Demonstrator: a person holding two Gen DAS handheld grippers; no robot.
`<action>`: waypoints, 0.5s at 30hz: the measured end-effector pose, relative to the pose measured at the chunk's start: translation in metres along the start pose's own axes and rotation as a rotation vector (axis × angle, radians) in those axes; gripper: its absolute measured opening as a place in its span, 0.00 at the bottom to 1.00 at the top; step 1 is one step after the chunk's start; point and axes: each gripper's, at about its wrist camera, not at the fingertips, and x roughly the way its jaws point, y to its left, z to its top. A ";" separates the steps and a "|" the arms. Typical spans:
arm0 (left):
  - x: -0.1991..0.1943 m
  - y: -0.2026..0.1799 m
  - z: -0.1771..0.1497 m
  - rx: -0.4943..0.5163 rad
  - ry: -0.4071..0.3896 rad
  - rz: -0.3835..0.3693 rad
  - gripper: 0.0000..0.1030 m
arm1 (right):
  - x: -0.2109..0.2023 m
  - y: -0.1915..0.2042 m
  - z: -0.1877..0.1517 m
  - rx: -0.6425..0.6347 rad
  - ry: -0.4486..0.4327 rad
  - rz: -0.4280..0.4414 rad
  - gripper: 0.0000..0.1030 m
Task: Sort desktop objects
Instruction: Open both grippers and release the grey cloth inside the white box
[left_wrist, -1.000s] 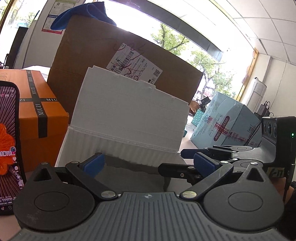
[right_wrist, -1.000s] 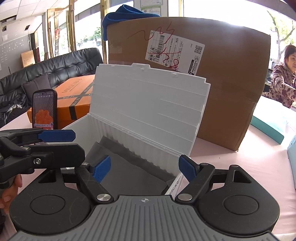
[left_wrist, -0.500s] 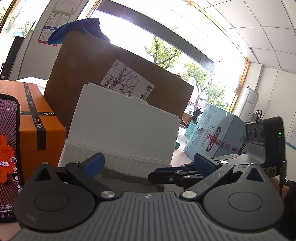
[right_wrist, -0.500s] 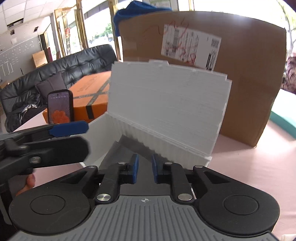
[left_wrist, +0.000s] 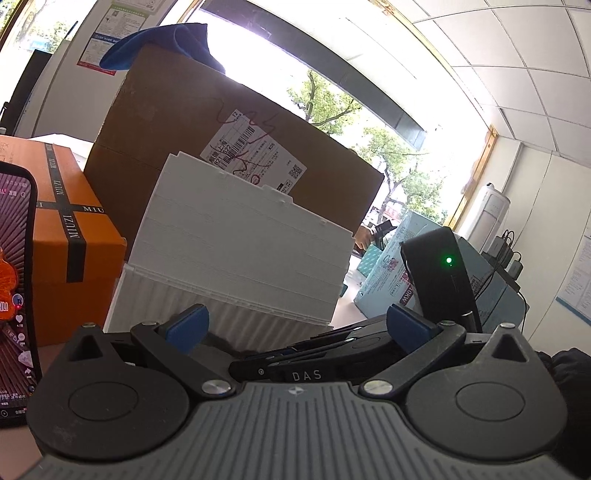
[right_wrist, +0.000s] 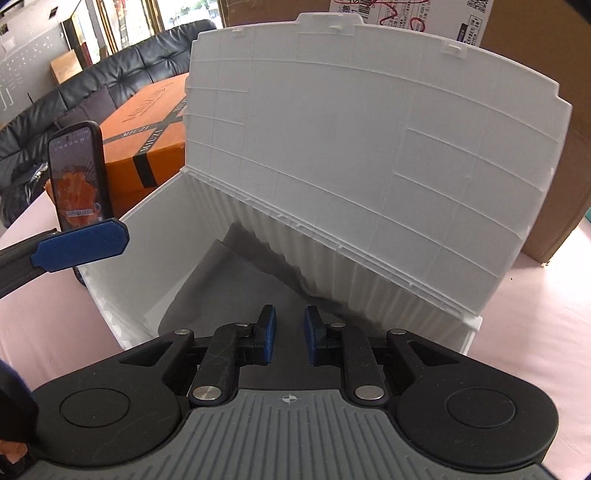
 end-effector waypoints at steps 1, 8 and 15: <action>0.000 0.001 0.000 -0.008 0.003 -0.002 1.00 | 0.000 0.000 0.000 0.000 0.003 -0.003 0.18; 0.001 0.002 0.000 -0.009 0.007 0.004 1.00 | -0.007 0.001 -0.006 0.007 -0.050 -0.051 0.38; 0.003 0.004 -0.002 0.006 -0.001 0.034 1.00 | -0.039 0.013 -0.034 0.020 -0.278 -0.072 0.89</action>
